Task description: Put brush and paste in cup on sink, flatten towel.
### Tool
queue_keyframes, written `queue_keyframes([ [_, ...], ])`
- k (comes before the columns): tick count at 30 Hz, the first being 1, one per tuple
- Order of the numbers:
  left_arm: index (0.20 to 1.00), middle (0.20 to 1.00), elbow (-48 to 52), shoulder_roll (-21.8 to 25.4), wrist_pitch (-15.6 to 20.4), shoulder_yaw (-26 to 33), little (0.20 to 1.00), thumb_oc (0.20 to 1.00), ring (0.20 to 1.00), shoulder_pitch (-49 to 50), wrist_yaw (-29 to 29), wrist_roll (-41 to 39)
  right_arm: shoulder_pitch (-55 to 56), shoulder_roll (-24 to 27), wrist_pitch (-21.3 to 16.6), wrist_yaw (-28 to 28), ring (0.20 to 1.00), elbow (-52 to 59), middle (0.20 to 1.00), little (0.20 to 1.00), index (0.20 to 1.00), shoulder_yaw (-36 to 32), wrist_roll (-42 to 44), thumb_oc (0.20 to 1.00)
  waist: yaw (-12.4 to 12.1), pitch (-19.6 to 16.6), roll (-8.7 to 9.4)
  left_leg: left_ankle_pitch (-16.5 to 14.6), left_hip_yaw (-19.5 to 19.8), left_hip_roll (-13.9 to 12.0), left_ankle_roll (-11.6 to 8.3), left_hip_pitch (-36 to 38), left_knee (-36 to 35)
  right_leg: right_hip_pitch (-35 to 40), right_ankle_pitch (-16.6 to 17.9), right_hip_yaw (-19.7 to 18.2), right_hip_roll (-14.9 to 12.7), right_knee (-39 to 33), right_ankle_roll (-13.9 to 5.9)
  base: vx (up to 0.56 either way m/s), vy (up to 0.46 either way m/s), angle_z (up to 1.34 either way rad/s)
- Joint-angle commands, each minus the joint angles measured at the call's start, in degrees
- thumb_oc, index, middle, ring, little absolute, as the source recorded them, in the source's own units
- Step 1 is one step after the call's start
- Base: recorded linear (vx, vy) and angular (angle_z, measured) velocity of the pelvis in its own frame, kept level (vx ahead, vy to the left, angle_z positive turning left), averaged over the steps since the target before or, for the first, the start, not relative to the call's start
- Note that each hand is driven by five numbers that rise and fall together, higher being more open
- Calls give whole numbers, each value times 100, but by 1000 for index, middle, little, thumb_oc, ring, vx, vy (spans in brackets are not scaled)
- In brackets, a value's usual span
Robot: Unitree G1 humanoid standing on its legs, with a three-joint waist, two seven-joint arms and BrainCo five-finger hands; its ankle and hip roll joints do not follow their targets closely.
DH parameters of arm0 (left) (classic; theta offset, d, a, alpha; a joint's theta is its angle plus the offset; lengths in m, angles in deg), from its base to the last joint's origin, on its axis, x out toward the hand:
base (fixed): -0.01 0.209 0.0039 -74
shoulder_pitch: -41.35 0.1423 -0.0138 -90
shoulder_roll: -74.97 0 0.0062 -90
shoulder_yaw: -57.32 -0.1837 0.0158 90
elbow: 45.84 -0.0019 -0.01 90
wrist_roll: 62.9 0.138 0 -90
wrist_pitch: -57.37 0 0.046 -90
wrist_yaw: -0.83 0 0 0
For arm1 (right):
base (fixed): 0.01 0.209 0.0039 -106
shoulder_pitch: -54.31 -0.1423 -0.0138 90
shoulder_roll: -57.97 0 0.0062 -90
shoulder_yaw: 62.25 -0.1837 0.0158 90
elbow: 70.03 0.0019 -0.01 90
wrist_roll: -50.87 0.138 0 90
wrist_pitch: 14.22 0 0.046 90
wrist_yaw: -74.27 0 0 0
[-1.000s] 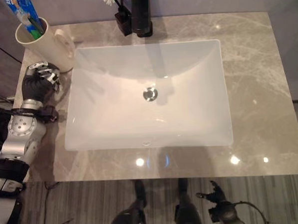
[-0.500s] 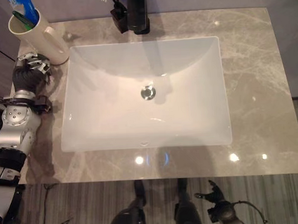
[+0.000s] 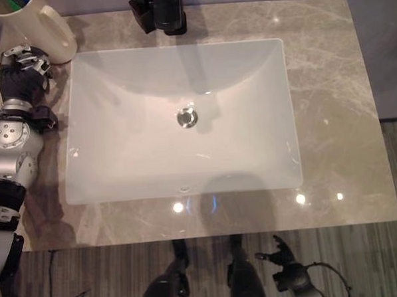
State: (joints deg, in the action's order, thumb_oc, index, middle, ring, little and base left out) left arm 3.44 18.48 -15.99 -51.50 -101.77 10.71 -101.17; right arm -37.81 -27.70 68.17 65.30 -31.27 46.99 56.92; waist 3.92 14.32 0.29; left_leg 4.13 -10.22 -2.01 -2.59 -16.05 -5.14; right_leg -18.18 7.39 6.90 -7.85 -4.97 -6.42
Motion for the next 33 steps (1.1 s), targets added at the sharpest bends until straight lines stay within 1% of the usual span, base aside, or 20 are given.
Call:
queue_keyframes([
  [1, 200, 200, -608, -35, -28, -171, 200, 200, 200, -387, 34, 39, -161, 239, -74, 11, 1000, 170, 1000, 1000, 1000, 4, 147, 1000, 10, 187, -173, 6, -185, -4, -45, 205, 14, 220, 435, -128, -162, -3, -441, 0, 0, 0],
  [8, 200, 200, -883, 43, -32, -170, 200, 200, 200, -624, 81, 30, -114, 283, -92, 11, 1000, 416, 1000, 1000, 1000, 45, 90, 1000, 69, 242, -146, -4, -342, -5, -31, 158, 14, 70, 556, -294, -132, -3, -475, 3, 17, -9],
  [12, 200, 200, -1065, 134, -32, -155, 200, 200, 200, -783, 120, 72, -91, 318, -116, 27, 1000, 398, 1000, 1000, 1000, 39, 87, 1000, 96, 219, -94, -14, -434, -19, -20, 144, 14, 9, 591, -386, -102, -3, -491, 11, 16, -15],
  [19, 200, 200, -1426, 210, -60, -259, 200, 200, 200, -1137, 179, 210, 7, 370, -144, 65, 1000, 446, 1000, 1000, 1000, 7, 101, 1000, 149, 179, -52, -21, -461, -11, -13, 90, 14, -75, 649, -422, -103, -3, -514, 5, 4, -4],
  [20, 200, 200, -1615, 197, -105, -339, 200, 200, 200, -1330, 262, 329, 13, 365, -163, 63, 1000, 428, 1000, 1000, 1000, -12, 168, 1000, 169, 160, -43, -19, -433, -13, -7, 62, 14, -83, 647, -406, -114, -3, -524, 0, 0, 0],
  [22, 200, 200, -1651, 208, -121, -378, 200, 200, 200, -1384, 279, 388, 10, 347, -167, 59, 1000, 431, 1000, 1000, 1000, -12, 184, 1000, 166, 154, -34, -21, -422, -6, -1, 50, 14, -86, 653, -399, -118, -3, -531, 0, 0, 0],
  [24, 200, 200, -1888, 235, -175, -435, 200, 200, 200, -1529, 321, 551, 3, 325, -179, 84, 1000, 417, 1000, 1000, 1000, 27, 194, 1000, 168, 135, -31, -29, -390, 26, 22, 15, 14, -89, 665, -385, -133, -3, -542, 0, 18, 0],
  [28, 200, 200, -2025, 291, -222, -426, 200, 200, 200, -1570, 391, 713, 16, 304, -214, 221, 1000, 547, 1000, 1000, 1000, 112, 285, 1000, 151, 129, -35, -24, -386, 57, 40, -11, 14, -100, 688, -363, -155, -3, -563, 1, 8, 0],
  [29, 200, 200, -2049, 302, -246, -419, 200, 200, 200, -1588, 411, 810, 26, 306, -250, 352, 1000, 621, 1000, 1000, 1000, 182, 368, 1000, 133, 125, -37, -21, -382, 67, 46, -22, 14, -99, 691, -354, -164, -3, -569, 0, 0, 0],
  [31, 200, 200, -2172, 275, -297, -443, 200, 200, 200, -1710, 489, 882, 12, 289, -262, 539, 1000, 656, 1000, 1000, 1000, 302, 529, 1000, 116, 116, -28, -15, -358, 87, 58, -32, 14, -90, 717, -340, -177, -3, -579, 0, 0, 0],
  [33, 200, 200, -2200, 229, -310, -486, 200, 200, 200, -1790, 545, 952, -16, 302, -267, 572, 1000, 702, 1000, 1000, 1000, 386, 536, 1000, 94, 101, -18, -21, -336, 104, 66, -47, 22, -84, 735, -323, -197, -3, -590, 0, 0, 0],
])
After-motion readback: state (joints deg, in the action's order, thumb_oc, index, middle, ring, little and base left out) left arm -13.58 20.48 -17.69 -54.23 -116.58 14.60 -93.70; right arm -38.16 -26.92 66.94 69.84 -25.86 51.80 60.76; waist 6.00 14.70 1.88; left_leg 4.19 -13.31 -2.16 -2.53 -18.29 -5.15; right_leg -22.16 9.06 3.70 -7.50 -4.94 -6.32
